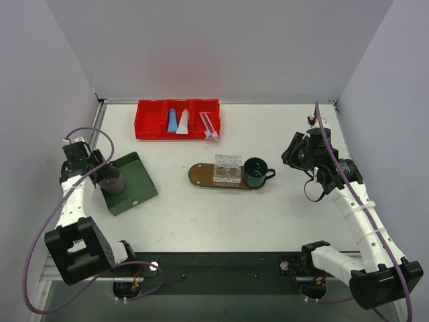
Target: Prepare toiletry sets of a toothbrush and toothpaste on the tray
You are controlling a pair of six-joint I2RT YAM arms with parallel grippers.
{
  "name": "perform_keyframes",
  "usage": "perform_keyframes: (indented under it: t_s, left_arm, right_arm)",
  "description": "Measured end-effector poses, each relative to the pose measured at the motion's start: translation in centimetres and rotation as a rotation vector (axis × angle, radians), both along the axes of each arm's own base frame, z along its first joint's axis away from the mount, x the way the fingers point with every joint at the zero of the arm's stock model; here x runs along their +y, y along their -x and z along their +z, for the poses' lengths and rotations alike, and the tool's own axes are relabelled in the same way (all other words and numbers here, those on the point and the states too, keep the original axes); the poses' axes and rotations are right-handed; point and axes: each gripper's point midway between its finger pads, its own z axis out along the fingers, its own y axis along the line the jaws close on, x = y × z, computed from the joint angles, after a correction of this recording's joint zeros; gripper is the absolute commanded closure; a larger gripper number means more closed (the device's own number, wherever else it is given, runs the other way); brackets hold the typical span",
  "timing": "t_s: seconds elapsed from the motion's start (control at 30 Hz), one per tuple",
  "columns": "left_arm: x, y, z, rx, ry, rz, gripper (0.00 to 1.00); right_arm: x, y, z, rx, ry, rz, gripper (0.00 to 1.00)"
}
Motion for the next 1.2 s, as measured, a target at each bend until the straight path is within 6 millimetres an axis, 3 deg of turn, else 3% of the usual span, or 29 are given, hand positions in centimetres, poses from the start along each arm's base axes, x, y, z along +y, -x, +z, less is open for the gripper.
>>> perform_keyframes:
  t_s: [0.2,0.3,0.63,1.07,1.2]
  left_arm:
    - [1.3,0.1,-1.1,0.046,0.03,0.042,0.27]
    - [1.1,0.1,-1.5,0.056,0.045,0.038,0.37]
    - [-0.7,-0.3,-2.8,0.078,0.131,-0.02,0.46]
    - [-4.2,-1.3,-2.8,0.075,0.162,-0.138,0.49]
    - [-4.3,-1.3,-2.7,0.083,0.156,-0.143,0.49]
  right_arm:
    - [0.0,0.0,-0.2,-0.001,-0.005,0.004,0.76]
    - [0.0,0.1,-0.1,-0.005,-0.007,0.003,0.76]
    - [0.1,0.1,-0.6,-0.003,-0.014,0.006,0.77]
    - [-0.2,0.1,-1.0,0.007,-0.017,-0.004,0.77]
    - [-0.1,0.1,-1.1,0.008,-0.02,-0.002,0.77]
